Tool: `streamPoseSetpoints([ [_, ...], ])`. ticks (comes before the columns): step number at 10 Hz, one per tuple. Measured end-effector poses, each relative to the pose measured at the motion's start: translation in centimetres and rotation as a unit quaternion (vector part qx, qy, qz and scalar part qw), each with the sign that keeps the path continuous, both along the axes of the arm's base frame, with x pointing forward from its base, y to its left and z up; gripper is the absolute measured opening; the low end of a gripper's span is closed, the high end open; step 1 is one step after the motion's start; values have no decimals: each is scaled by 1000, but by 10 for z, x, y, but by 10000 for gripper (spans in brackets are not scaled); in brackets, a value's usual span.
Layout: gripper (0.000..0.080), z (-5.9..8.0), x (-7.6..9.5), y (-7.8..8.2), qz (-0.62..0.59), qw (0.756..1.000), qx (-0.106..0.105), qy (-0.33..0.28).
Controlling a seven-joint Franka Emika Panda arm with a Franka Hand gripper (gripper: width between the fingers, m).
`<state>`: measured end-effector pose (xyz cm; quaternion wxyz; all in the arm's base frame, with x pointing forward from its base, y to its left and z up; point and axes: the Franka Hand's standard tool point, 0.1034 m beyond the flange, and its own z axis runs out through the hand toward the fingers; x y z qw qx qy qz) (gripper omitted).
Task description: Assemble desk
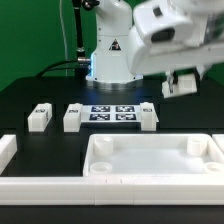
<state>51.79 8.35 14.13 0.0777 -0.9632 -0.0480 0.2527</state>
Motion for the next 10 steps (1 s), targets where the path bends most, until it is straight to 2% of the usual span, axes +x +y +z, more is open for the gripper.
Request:
streamPoseSetpoints([
  [1,291,24,14,-13,-14,1000,5,-20],
  [2,291,23,29,-15,-23,997,3,-76],
  [4,291,20,25,-17,-32,989,-6,-147],
  [5,291,20,29,-17,-35,984,-8,-174],
  [6,291,28,47,-10,-34,976,-7,-216],
  [8,291,67,80,-9,-31,951,-5,-307],
  [10,291,55,78,-13,-42,923,-10,-382],
])
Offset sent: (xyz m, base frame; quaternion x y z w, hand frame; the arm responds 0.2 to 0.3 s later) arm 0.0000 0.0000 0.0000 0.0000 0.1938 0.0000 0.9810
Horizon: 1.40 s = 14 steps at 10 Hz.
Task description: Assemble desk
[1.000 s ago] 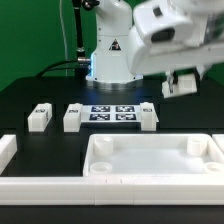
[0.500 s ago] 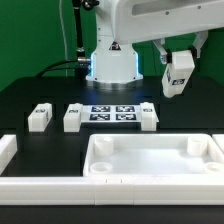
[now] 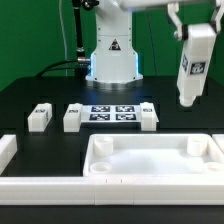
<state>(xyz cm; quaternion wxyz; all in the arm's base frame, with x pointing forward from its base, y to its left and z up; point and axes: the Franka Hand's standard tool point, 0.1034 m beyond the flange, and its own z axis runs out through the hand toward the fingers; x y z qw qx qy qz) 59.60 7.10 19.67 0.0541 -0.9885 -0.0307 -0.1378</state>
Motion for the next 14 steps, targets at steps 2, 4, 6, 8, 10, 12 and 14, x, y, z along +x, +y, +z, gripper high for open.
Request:
streamPoseSetpoints([
  [2,291,1,7,-3,-7,996,-6,-89],
  [4,291,-3,19,1,-1,989,-11,-148],
  [6,291,2,31,7,0,976,-12,-217],
  [8,291,0,30,7,0,977,-12,-211],
  [10,291,-8,29,10,2,980,-11,-200],
  [12,291,-27,33,20,2,982,-6,-189],
  [14,291,-39,32,23,3,983,-5,-182],
])
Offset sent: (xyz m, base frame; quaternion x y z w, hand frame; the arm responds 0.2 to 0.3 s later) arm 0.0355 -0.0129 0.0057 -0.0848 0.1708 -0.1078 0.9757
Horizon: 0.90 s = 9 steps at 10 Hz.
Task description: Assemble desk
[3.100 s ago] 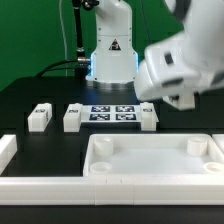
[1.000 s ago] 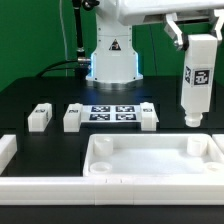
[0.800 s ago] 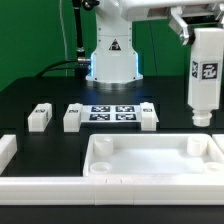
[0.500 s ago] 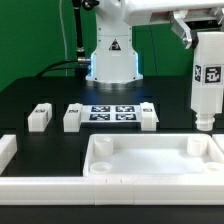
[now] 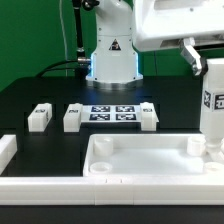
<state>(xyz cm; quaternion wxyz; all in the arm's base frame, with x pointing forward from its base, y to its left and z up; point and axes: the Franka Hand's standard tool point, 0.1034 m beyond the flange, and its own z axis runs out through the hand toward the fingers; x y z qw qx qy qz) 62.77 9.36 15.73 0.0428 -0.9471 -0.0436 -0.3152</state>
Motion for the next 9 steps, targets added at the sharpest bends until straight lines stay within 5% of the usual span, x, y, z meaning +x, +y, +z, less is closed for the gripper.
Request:
streamPoseSetpoints([
  [9,291,-23,6,4,0,1000,2,0],
])
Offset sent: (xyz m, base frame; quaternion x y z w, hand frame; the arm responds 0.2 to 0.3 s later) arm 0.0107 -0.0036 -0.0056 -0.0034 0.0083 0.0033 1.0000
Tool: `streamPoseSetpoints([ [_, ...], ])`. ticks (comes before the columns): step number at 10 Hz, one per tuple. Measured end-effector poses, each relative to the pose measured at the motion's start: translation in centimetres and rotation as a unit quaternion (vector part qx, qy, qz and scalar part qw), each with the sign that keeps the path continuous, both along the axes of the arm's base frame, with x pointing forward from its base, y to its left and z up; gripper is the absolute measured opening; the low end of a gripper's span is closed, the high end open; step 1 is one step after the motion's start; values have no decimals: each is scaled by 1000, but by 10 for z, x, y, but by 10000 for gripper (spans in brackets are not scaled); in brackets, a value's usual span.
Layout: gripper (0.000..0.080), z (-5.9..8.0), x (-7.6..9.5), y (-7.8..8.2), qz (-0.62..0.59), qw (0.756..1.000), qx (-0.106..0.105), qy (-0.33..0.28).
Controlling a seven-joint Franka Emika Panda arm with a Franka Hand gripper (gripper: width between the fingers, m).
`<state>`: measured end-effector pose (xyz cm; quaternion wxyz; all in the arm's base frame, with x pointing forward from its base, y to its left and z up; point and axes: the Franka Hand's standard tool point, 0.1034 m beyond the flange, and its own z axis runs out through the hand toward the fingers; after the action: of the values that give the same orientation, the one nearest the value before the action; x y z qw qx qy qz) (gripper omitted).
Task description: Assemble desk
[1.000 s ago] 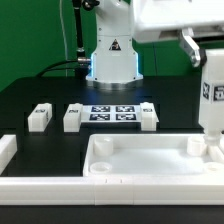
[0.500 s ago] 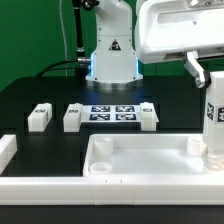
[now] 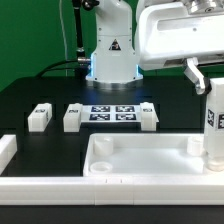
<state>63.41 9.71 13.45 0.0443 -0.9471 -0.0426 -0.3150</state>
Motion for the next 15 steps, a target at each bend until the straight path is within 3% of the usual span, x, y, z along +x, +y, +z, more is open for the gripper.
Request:
streamPoseSetpoints([
  [3,291,-12,-3,-3,-1,1000,-1,9],
  [8,291,-14,-2,1,0,1000,-1,-2],
  [9,373,-14,-2,1,0,1000,-1,-1],
  [10,373,-14,-2,1,0,1000,-1,-1],
  [11,554,-14,-2,1,0,1000,-1,-1],
  [12,620,-14,-2,1,0,1000,-1,-1],
  [15,648,-14,-2,1,0,1000,-1,-1],
])
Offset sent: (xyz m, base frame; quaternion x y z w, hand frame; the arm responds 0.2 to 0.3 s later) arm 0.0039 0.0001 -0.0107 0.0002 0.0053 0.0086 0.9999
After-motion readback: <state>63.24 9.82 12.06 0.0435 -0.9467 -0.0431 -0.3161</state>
